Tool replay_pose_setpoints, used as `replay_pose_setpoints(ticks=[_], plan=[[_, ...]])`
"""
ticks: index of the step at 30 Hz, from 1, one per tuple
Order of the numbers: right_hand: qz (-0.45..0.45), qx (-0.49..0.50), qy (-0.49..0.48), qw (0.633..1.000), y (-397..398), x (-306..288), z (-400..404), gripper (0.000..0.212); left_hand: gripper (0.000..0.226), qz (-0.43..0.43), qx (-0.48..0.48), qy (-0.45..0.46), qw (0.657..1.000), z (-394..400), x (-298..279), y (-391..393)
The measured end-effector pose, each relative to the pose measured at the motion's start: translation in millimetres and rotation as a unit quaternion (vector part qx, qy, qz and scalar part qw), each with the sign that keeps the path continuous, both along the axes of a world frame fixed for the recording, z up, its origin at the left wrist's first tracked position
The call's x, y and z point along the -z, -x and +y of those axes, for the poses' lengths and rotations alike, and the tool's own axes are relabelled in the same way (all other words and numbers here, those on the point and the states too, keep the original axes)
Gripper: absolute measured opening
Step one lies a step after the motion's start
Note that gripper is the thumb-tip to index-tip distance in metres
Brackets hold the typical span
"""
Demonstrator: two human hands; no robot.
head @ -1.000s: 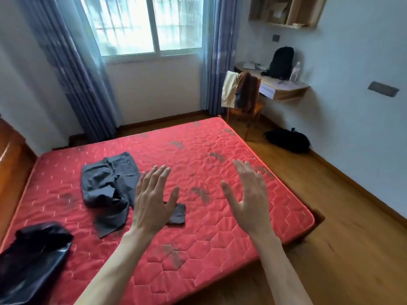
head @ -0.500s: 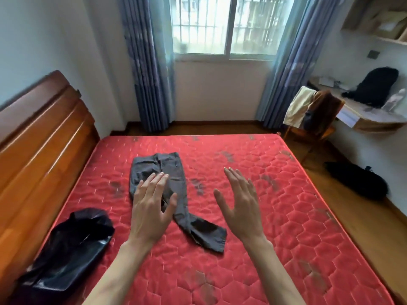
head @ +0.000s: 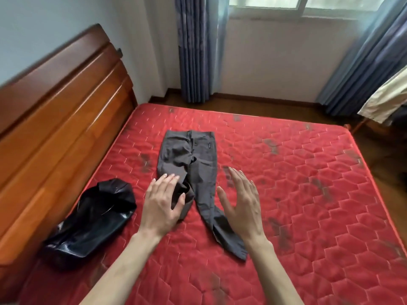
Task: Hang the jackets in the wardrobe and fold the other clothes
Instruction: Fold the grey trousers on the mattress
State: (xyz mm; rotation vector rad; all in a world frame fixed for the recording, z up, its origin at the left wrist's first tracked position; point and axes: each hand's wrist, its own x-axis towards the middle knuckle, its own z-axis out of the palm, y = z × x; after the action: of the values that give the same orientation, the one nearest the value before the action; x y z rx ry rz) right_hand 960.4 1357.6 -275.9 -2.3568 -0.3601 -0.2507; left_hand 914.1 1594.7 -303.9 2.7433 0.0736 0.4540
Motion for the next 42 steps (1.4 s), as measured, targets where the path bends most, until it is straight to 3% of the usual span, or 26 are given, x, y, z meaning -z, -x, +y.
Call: replay_pose_setpoints(ticks=[5,10,17,24,28,32,35,37,39,40,42], plan=[[0.048,-0.011,0.026,0.998,-37,77,16,0.066,0.055,0.030,-0.014,-0.001,0.999,11,63,-37],[0.091,-0.012,0.037,0.995,-73,179,40,0.069,0.054,0.083,-0.017,0.003,0.996,22,174,-69],[0.132,-0.005,0.046,0.990,-110,326,71,0.068,0.055,0.131,-0.010,-0.063,0.989,45,329,-105],[0.244,0.038,0.118,0.962,-135,428,86,0.066,0.059,0.162,0.022,-0.120,0.979,65,429,-155],[0.332,0.056,0.156,0.929,-150,462,91,0.071,0.059,0.202,0.061,-0.170,0.963,72,461,-178],[0.408,0.089,0.088,0.904,-157,490,101,0.073,0.021,0.220,0.097,-0.213,0.947,71,468,-191],[0.460,0.116,0.036,0.879,-151,502,113,0.066,0.018,0.278,0.102,-0.197,0.935,62,461,-182],[0.433,0.135,0.071,0.888,-140,501,119,0.065,0.015,0.320,0.096,-0.187,0.924,51,455,-169],[0.372,0.156,0.171,0.899,-131,499,117,0.075,0.024,0.376,0.097,-0.192,0.901,42,451,-153],[0.368,0.167,0.177,0.897,-129,499,114,0.079,0.025,0.395,0.098,-0.192,0.893,40,450,-146],[0.412,0.182,0.082,0.889,-127,500,107,0.074,0.026,0.416,0.093,-0.189,0.884,36,450,-132]])
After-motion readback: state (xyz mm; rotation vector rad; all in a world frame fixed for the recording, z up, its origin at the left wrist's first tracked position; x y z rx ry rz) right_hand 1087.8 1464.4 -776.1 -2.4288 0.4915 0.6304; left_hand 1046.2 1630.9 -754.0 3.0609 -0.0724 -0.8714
